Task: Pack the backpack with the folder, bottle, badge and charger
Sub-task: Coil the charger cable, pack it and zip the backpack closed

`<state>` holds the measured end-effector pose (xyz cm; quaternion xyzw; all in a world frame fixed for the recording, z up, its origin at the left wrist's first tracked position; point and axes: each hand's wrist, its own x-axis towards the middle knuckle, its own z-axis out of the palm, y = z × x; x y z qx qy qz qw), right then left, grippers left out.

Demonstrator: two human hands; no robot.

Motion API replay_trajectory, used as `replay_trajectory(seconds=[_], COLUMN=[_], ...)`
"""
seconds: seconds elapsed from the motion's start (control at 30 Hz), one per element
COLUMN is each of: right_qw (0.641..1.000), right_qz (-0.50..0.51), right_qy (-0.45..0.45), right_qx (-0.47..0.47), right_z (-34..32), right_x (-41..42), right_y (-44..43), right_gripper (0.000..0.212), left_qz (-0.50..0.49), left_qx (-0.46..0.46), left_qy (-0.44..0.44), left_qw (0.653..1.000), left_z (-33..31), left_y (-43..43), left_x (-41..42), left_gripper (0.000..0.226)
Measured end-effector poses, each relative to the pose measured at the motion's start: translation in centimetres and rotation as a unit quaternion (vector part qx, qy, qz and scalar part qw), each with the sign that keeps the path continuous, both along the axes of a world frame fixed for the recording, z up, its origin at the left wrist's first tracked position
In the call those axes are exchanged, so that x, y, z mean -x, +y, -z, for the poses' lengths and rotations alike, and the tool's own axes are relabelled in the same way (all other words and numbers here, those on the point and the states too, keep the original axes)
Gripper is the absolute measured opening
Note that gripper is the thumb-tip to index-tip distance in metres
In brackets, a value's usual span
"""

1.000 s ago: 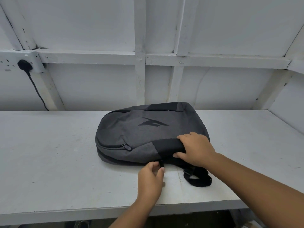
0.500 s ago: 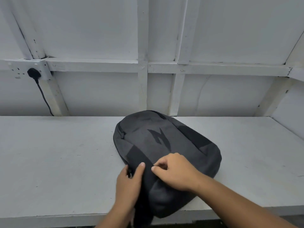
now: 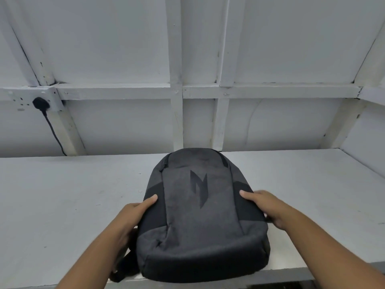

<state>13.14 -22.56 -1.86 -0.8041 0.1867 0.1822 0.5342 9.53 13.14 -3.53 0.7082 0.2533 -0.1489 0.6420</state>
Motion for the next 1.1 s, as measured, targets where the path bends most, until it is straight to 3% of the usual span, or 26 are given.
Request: replay_trajectory(seconds=[0.07, 0.17, 0.43, 0.63, 0.83, 1.0, 1.1], right_qw=[0.996, 0.995, 0.99, 0.976, 0.959, 0.958, 0.957], right_qz=[-0.024, -0.02, -0.022, -0.025, -0.049, -0.09, -0.096], right_qy=[0.024, 0.0, -0.069, -0.145, -0.202, -0.223, -0.24], right_qx=[-0.077, -0.095, -0.121, -0.163, -0.192, -0.154, -0.129], right_z=[1.0, 1.2, 0.8, -1.5, -4.1, -5.9, -7.1], right_x=[0.5, 0.5, 0.2, -1.4, -3.3, -6.4, -9.3], right_y=[-0.8, -0.8, -1.9, -2.5, -3.6, -4.4, -4.1], right_gripper=[0.045, 0.041, 0.045, 0.079, 0.066, 0.083, 0.075], left_qz=[0.027, 0.034, 0.061, 0.035, 0.005, -0.02, -0.017], left_qx=[-0.01, -0.012, 0.01, 0.028, 0.033, -0.016, -0.077], left_qy=[0.02, 0.011, -0.067, -0.157, -0.226, -0.267, -0.283], left_qw=[0.999, 0.999, 0.996, 0.987, 0.974, 0.963, 0.956], left_z=[0.1, -0.1, -0.3, -2.6, -4.6, -5.9, -7.0], left_y=[0.4, 0.9, 1.1, 0.0, -1.7, -2.9, -3.2], left_x=[-0.5, -1.1, -0.9, -2.1, -3.6, -6.3, -8.7], left_gripper=[0.07, 0.084, 0.068, 0.057, 0.056, 0.058, 0.061])
